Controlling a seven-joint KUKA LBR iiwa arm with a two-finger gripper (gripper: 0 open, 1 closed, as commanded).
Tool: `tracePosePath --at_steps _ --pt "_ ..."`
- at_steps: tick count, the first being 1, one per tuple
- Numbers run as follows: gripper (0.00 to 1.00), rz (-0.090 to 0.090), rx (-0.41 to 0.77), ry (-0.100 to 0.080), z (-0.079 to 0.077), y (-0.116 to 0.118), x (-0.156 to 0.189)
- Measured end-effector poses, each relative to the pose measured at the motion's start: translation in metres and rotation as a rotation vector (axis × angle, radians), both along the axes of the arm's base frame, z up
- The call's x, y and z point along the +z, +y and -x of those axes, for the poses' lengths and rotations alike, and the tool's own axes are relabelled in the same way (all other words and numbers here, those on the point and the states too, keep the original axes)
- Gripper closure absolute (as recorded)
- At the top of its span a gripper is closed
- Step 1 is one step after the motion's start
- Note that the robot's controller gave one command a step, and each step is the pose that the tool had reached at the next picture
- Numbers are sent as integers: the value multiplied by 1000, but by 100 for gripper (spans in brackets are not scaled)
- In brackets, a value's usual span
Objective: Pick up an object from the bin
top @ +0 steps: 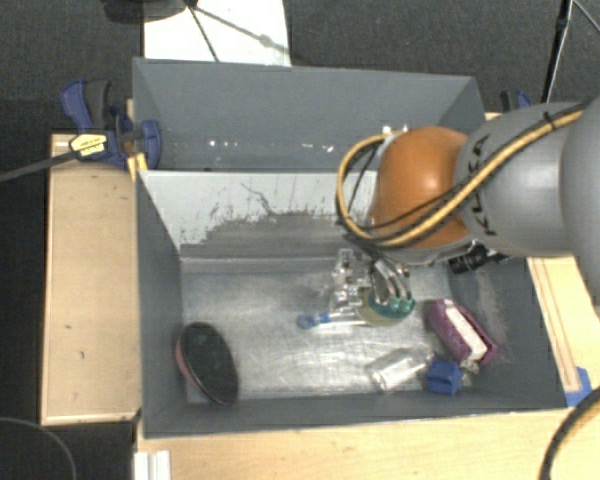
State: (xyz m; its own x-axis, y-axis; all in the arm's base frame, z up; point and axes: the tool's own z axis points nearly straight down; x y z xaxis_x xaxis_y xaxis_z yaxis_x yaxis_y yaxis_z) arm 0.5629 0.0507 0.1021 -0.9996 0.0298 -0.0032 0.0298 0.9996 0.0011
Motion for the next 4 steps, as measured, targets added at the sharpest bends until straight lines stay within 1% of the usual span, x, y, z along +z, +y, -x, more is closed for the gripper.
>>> tracePosePath --at_steps 1,2,3,4 --pt "100 1 160 -7 18 13 125" --pt "0 1 157 0 19 13 121" --pt "0 1 351 8 31 -35 -13" --pt "100 1 349 0 29 -33 -10"
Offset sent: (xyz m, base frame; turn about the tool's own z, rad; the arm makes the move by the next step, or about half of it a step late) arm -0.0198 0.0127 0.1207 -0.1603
